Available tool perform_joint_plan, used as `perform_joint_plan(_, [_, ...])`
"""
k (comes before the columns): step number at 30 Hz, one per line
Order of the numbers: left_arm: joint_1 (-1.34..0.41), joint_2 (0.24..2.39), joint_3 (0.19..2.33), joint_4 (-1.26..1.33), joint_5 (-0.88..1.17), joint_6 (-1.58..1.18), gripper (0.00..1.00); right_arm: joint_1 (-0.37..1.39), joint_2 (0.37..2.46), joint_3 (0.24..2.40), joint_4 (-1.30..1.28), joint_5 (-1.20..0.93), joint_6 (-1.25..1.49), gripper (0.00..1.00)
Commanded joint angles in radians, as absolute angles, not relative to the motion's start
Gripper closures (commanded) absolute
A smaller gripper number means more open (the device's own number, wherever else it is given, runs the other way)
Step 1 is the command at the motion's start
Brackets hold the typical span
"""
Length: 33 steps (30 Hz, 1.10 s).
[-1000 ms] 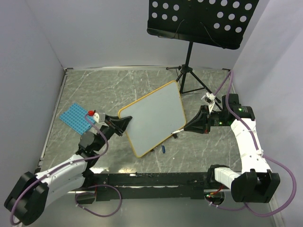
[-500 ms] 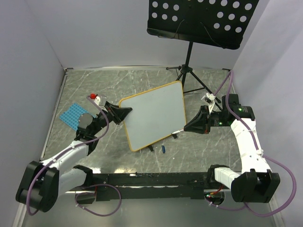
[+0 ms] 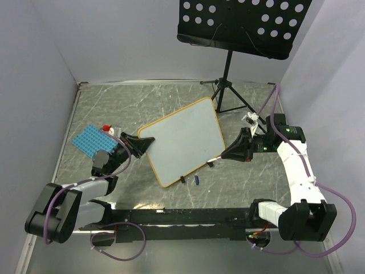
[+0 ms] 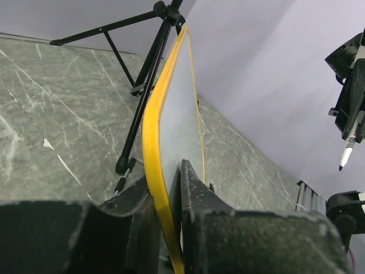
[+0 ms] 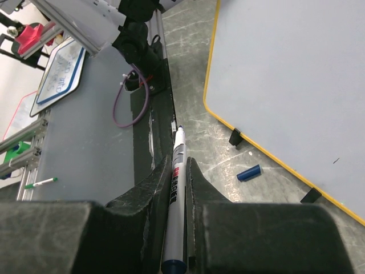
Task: Write a sentence on the whiteboard
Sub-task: Put down the whiteboard on the whiteboard stand.
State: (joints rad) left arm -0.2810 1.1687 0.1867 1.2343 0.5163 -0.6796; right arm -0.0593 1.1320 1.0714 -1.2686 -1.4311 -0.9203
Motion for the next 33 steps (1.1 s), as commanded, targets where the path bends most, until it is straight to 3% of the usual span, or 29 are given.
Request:
perform_joint_plan(1, [-0.284, 1.210, 0.123, 1.305, 0.572, -0.565, 0.99, -0.064, 1.141, 1.095, -1.295, -1.476, -0.992, 1.00])
perform_joint_plan(7, [-0.284, 1.210, 0.123, 1.284, 0.588, -0.538, 0.90, -0.064, 1.137, 1.092, -1.287, -1.474, -0.989, 1.00])
perform_joint_plan(11, [-0.287, 1.186, 0.132, 1.226, 0.578, -0.528, 0.65, -0.064, 1.134, 1.089, -1.284, -1.473, -0.982, 1.00])
perform_joint_plan(15, [-0.288, 1.158, 0.144, 1.189, 0.581, -0.514, 0.62, -0.064, 1.132, 1.089, -1.284, -1.474, -0.983, 1.00])
perform_joint_plan(18, [-0.288, 1.143, 0.153, 1.167, 0.587, -0.508, 0.66, -0.064, 1.131, 1.088, -1.282, -1.471, -0.982, 1.00])
perform_joint_plan(22, [-0.290, 1.128, 0.167, 1.141, 0.584, -0.491, 0.84, -0.064, 1.131, 1.086, -1.279, -1.466, -0.980, 1.00])
perform_joint_plan(28, [-0.290, 1.126, 0.206, 1.103, 0.606, -0.442, 0.99, -0.064, 1.135, 1.089, -1.281, -1.466, -0.982, 1.00])
perform_joint_plan(33, [-0.287, 1.181, 0.268, 1.040, 0.624, -0.397, 0.99, -0.043, 1.144, 1.095, -1.267, -1.439, -0.980, 1.00])
